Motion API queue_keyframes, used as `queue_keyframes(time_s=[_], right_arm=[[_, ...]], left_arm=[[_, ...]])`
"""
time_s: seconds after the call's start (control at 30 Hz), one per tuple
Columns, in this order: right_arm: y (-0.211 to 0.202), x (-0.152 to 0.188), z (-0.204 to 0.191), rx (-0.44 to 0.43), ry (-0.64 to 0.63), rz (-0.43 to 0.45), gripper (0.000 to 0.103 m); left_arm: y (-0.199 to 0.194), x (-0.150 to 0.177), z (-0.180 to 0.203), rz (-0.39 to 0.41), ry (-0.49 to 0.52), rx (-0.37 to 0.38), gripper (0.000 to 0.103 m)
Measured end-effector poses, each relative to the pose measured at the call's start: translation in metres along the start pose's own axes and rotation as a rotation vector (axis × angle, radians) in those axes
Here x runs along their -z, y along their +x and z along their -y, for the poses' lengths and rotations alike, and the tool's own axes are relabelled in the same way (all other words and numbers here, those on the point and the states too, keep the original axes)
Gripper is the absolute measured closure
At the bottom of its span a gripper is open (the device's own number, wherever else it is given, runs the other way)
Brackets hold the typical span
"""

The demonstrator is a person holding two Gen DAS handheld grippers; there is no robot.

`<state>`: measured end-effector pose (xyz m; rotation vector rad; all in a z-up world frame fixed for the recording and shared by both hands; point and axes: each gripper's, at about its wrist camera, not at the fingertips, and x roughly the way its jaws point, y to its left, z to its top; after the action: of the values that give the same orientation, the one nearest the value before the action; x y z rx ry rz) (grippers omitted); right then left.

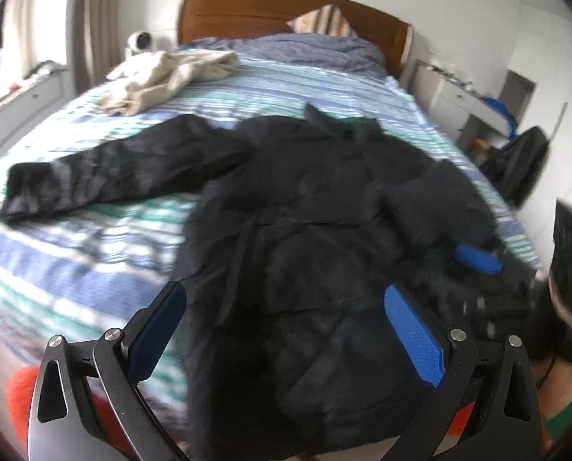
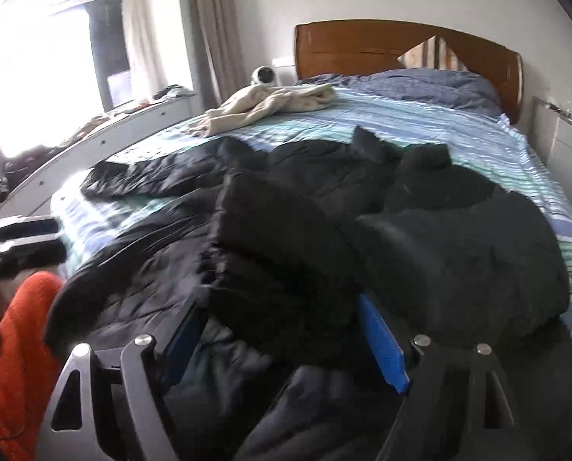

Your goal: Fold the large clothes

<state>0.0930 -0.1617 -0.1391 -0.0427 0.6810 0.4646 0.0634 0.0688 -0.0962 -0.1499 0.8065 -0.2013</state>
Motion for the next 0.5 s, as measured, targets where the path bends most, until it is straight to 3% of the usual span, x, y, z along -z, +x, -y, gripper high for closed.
queue_keyframes(time_s=[0.17, 0.3, 0.37, 0.43, 0.47, 0.5], right_arm=[[-0.046, 0.023, 0.012, -0.022, 0.098, 0.04, 0.022], [-0.073, 0.044, 0.024, 0.004, 0.155, 0.04, 0.022], [-0.083, 0.055, 0.029, 0.017, 0.19, 0.042, 0.022], [-0.091, 0.062, 0.037, 0.037, 0.228, 0.048, 0.022], [-0.093, 0.062, 0.041, 0.045, 0.242, 0.05, 0.022], [-0.098, 0.063, 0.048, 0.06, 0.266, 0.055, 0.022]], left_arm=[[0.05, -0.019, 0.026, -0.105, -0.005, 0.181, 0.001], [0.106, -0.022, 0.056, -0.239, 0.038, 0.181, 0.002], [0.117, -0.022, 0.067, -0.25, 0.065, 0.148, 0.009], [0.122, -0.023, 0.075, -0.256, 0.092, 0.143, 0.03], [0.124, -0.024, 0.079, -0.261, 0.1, 0.154, 0.061], [0.124, -0.027, 0.081, -0.265, 0.108, 0.155, 0.085]])
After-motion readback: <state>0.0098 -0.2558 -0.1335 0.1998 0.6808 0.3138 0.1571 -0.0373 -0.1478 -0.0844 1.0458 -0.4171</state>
